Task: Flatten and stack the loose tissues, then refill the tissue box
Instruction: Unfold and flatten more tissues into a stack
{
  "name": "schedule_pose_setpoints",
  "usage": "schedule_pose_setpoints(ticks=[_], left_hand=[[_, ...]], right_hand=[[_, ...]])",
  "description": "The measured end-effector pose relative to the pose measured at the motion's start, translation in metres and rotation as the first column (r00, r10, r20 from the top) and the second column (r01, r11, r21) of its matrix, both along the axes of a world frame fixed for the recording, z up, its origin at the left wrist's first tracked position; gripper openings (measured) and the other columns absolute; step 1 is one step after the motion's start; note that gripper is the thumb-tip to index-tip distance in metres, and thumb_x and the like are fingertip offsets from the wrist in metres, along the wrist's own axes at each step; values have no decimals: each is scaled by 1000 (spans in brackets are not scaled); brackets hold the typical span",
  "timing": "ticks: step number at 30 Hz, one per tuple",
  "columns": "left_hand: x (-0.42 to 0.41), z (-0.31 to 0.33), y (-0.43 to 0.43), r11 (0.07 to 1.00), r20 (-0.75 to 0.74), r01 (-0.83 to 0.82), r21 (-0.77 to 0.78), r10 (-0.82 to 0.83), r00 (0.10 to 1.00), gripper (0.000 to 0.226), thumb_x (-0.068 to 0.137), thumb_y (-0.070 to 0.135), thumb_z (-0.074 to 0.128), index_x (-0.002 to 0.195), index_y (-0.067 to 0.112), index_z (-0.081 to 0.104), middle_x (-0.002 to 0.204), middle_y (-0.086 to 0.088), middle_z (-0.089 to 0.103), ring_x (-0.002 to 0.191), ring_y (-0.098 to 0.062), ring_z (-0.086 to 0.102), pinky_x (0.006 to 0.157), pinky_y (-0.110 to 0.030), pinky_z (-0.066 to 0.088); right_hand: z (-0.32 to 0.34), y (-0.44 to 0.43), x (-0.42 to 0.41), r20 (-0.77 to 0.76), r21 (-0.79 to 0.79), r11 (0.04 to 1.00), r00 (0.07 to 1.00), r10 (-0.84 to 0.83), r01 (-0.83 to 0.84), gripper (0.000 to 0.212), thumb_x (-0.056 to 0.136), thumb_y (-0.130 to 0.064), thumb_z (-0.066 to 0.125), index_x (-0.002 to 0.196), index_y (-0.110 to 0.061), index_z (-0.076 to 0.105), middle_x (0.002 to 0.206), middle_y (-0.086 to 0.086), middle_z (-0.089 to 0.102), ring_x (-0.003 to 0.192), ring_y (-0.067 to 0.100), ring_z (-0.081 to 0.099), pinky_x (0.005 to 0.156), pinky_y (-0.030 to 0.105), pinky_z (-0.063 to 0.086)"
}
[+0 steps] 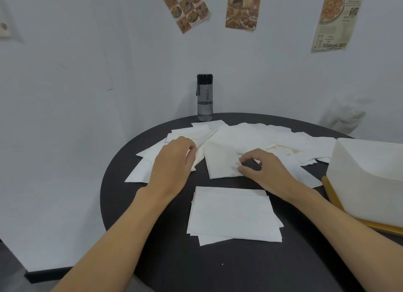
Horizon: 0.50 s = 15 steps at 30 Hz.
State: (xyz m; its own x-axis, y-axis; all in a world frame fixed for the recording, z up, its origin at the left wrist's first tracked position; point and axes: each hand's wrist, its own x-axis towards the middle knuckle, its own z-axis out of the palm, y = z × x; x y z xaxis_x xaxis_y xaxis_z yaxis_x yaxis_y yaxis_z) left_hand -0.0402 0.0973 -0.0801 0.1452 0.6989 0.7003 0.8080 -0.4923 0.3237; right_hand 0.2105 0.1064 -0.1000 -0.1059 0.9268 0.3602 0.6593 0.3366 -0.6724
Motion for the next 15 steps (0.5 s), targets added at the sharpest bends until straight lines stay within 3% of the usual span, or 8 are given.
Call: schedule_pose_setpoints(ticks=[3, 7, 10, 12, 15], left_hand=[[3, 8, -7, 995, 49, 70, 65, -73, 996, 10, 102, 15, 54, 104, 13, 64, 107, 6, 67, 96, -14, 59, 88, -27, 46], [14, 22, -24, 979, 175, 192, 60, -200, 964, 10, 103, 15, 53, 105, 21, 61, 121, 13, 68, 98, -1, 57, 86, -6, 39], [23, 35, -36, 963, 262, 263, 56, -269, 927, 10, 102, 14, 53, 102, 22, 60, 112, 19, 69, 95, -4, 62, 81, -8, 44], [26, 42, -40, 955, 308, 290, 59, -294, 905, 9, 102, 14, 54, 101, 20, 61, 106, 20, 69, 94, -7, 64, 79, -12, 47], [29, 48, -43, 947, 343, 316, 55, -315, 885, 11, 102, 14, 55, 98, 23, 59, 105, 12, 73, 95, -9, 66, 83, -18, 51]], right_hand=[[12, -6, -6, -217, 1, 1000, 976, 11, -11, 24, 87, -28, 74, 110, -25, 67, 112, -14, 67, 103, -5, 60, 81, 3, 41], [23, -14, -14, -458, -98, 987, 886, 72, -131, 60, 82, -33, 80, 133, -29, 51, 121, -11, 67, 113, 7, 63, 96, 25, 47], [25, -16, -14, -569, -157, 965, 818, 85, -209, 96, 69, -47, 84, 148, -35, 30, 133, -9, 60, 126, 9, 55, 94, 25, 42], [25, -14, -13, -639, -175, 953, 765, 82, -248, 104, 68, -50, 87, 150, -40, 25, 135, -7, 61, 127, 13, 55, 101, 30, 40], [28, -12, -8, -796, -165, 927, 600, 76, -336, 104, 66, -42, 90, 151, -26, 31, 136, 4, 62, 122, 22, 62, 108, 41, 44]])
